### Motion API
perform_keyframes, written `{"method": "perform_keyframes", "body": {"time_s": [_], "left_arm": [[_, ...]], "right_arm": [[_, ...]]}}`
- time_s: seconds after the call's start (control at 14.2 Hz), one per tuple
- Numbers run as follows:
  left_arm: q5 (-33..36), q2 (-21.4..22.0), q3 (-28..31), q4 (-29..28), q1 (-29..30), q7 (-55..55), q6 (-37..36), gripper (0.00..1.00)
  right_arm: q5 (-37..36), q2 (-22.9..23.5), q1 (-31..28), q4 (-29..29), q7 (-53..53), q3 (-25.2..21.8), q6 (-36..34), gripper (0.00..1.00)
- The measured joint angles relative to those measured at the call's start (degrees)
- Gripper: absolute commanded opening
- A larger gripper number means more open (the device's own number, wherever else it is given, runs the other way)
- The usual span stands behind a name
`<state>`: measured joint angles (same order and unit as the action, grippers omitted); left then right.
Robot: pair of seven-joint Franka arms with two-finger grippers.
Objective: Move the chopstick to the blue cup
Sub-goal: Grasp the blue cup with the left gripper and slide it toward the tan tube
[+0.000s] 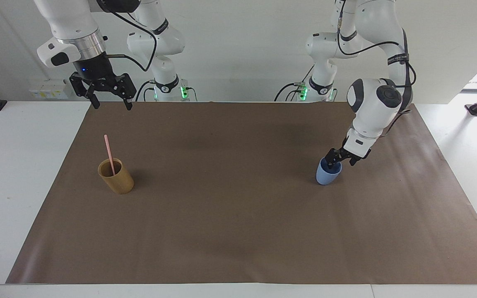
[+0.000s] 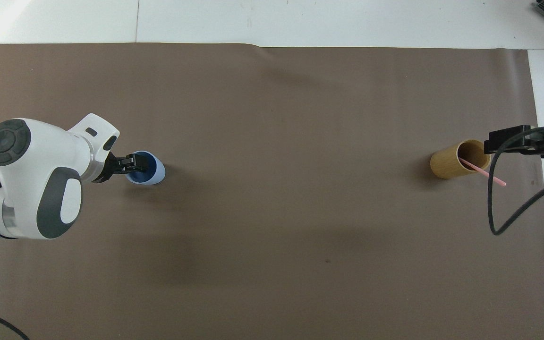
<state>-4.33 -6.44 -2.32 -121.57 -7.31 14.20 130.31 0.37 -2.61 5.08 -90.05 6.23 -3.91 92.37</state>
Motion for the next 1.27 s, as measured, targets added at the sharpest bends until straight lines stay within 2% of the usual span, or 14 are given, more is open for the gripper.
{"method": "perform_keyframes", "body": {"time_s": [0.49,0.63,0.77,0.92,1.06,1.27], "left_arm": [[-0.01,-0.38,-0.02,0.71,-1.01,0.07,0.61,0.0],[-0.02,-0.31,0.01,3.43,-1.26,0.15,-1.02,0.0],[-0.02,-0.24,-0.02,10.09,-2.14,2.17,-8.57,0.0],[-0.02,-0.43,-0.02,17.58,-5.81,8.11,-15.04,0.0],[-0.01,-1.57,-0.13,21.89,-11.62,14.97,-16.59,0.0],[0.01,-7.06,-0.22,26.17,-21.06,24.38,-16.54,0.0]], "right_arm": [[0.0,-0.01,-1.85,-0.29,0.0,-0.83,-0.08,1.0],[0.0,-0.21,-2.68,-1.17,-0.09,-0.9,-0.12,1.0],[0.0,-0.61,-3.09,-2.75,-0.53,-0.91,-0.12,1.0],[0.0,-0.76,-3.29,-5.14,-0.96,-0.93,0.4,1.0],[0.0,-1.02,-3.75,-8.89,-3.22,-0.95,3.13,1.0],[0.0,-1.78,-6.62,-16.19,-9.85,-1.09,8.3,1.0]]}}
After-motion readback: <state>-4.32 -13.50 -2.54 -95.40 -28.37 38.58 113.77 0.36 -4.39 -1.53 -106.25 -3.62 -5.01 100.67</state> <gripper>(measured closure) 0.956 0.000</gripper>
